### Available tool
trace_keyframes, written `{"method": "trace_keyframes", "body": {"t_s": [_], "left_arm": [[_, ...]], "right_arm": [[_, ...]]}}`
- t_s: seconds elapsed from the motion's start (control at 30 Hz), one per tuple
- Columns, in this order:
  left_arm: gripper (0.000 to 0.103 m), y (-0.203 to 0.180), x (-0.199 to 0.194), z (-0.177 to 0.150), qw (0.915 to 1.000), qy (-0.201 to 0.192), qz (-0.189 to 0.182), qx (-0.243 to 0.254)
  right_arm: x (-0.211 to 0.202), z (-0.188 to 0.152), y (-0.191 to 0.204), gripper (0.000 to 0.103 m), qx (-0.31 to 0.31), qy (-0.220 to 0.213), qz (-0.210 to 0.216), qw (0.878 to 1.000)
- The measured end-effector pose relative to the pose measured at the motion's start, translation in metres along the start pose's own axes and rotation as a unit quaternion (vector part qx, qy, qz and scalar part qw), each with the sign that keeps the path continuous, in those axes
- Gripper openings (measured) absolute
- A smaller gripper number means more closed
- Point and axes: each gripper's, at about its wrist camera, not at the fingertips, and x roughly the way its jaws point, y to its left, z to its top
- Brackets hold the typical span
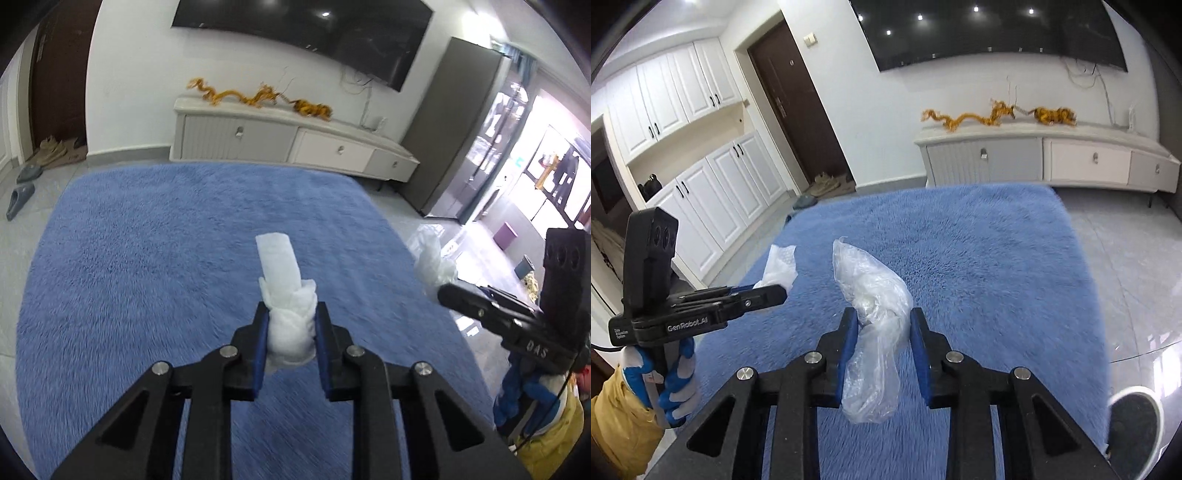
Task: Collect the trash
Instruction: 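Carry both items to the bin and open both grippers over it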
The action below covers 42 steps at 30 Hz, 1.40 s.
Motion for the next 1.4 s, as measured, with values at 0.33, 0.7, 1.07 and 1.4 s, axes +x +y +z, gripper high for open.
{"method": "trace_keyframes", "body": {"t_s": [0.33,0.7,1.07,1.4], "left_arm": [[0.022,-0.077,-0.044,-0.028,0.9979,-0.022,-0.034,0.05],[0.022,-0.17,-0.013,-0.044,0.9912,0.023,-0.068,0.111],[0.022,-0.286,0.082,-0.045,0.9693,0.108,-0.115,0.189],[0.023,-0.365,0.193,-0.045,0.951,0.184,-0.143,0.203]], "right_arm": [[-0.102,-0.038,-0.022,0.027,0.051,-0.069,-0.028,0.996],[-0.182,-0.087,-0.085,0.027,0.119,-0.109,-0.12,0.98],[-0.183,-0.153,-0.193,0.027,0.244,-0.096,-0.177,0.949],[-0.15,-0.199,-0.277,0.029,0.322,-0.051,-0.2,0.924]]}}
